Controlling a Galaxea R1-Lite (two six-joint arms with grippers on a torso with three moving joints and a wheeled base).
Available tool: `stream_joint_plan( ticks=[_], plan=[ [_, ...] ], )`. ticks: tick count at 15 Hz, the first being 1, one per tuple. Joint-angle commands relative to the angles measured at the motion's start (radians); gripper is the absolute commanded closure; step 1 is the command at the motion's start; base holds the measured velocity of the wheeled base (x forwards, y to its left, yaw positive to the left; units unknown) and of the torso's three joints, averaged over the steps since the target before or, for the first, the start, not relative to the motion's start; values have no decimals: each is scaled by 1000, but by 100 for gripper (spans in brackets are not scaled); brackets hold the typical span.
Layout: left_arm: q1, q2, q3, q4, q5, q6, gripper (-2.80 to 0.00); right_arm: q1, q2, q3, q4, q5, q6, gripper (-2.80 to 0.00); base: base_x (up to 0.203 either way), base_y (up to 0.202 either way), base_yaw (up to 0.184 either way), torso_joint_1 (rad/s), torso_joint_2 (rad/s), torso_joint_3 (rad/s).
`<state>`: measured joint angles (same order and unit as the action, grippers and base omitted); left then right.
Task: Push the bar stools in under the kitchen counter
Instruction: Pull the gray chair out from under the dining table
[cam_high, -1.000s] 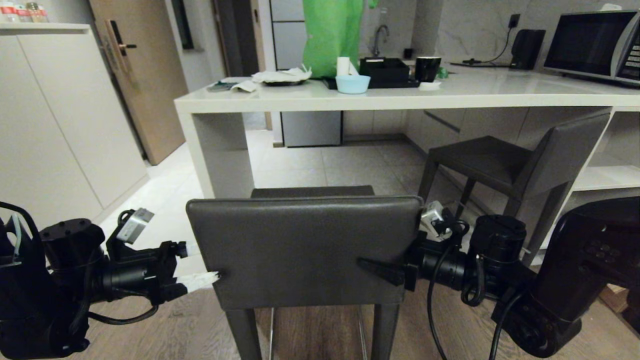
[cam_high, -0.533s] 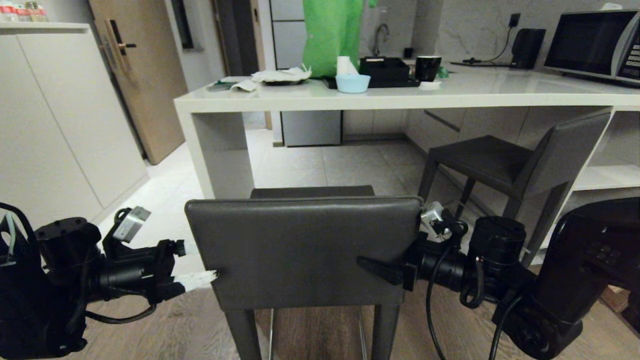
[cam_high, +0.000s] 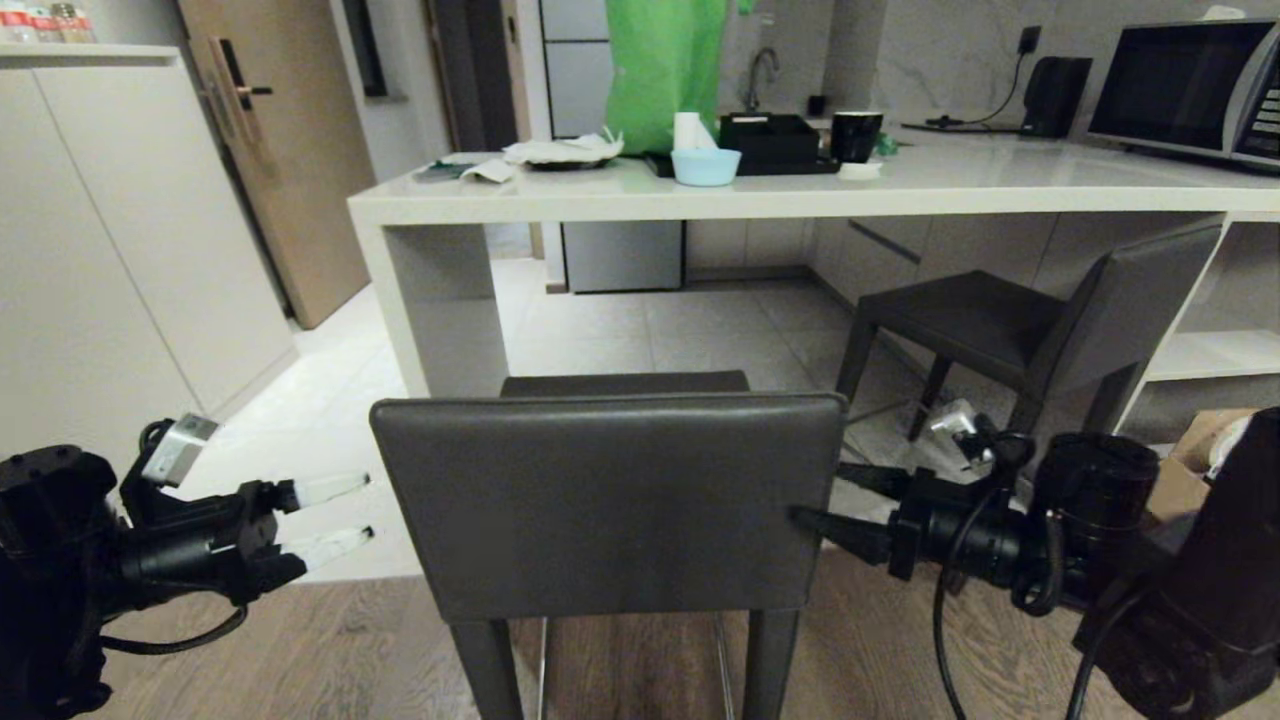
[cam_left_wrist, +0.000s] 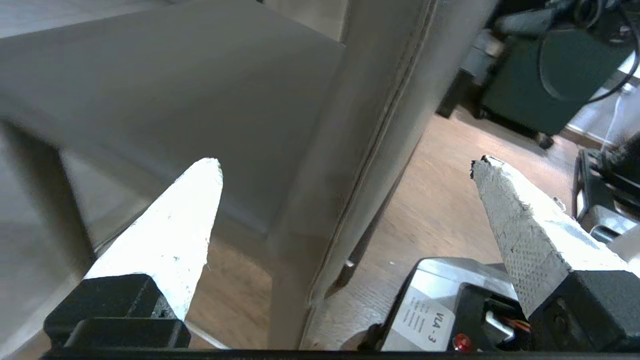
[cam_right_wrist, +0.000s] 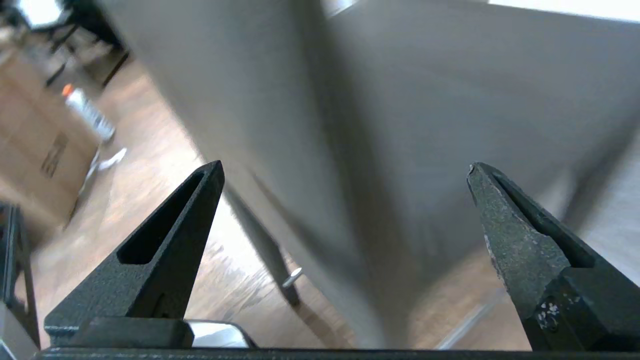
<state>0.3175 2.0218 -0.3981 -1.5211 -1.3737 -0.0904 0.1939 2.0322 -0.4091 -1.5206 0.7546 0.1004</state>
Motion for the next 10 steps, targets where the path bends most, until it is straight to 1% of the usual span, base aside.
stream_joint_plan(
  ticks=[1, 3, 4, 5, 6, 7, 8, 9, 10],
  plan=[
    [56, -73, 37, -9, -4, -7, -280, -120, -117, 37, -9, 34, 32, -280, 0, 0, 0, 0, 0, 0],
    [139, -136, 68, -9, 3, -12, -280, -194, -217, 89, -9, 38, 45, -280, 0, 0, 0, 0, 0, 0],
    [179, -175, 66, -9, 6, -31, -280, -245, -276, 111, -9, 38, 48, -280, 0, 0, 0, 0, 0, 0],
    [202, -226, 57, -9, 10, -81, -280, -309, -318, 127, -9, 38, 50, -280, 0, 0, 0, 0, 0, 0],
    [219, -298, 36, -9, 33, -199, -280, -379, -367, 133, -9, 36, 52, -280, 0, 0, 0, 0, 0, 0],
    [224, -363, 2, -9, 87, -342, -280, -407, -412, 128, -9, 23, 53, -280, 0, 0, 0, 0, 0, 0],
    [219, -411, -63, -9, 153, -469, -280, -411, -462, 117, 15, -15, 52, -280, 0, 0, 0, 0, 0, 0],
    [213, -439, -135, -9, 200, -538, -280, -400, -524, 94, 99, -75, 49, -280, 0, 0, 0, 0, 0, 0],
    [209, -476, -187, 9, 227, -574, -280, -380, -601, 53, 254, -147, 45, -280, 0, 0, 0, 0, 0, 0]
  ],
)
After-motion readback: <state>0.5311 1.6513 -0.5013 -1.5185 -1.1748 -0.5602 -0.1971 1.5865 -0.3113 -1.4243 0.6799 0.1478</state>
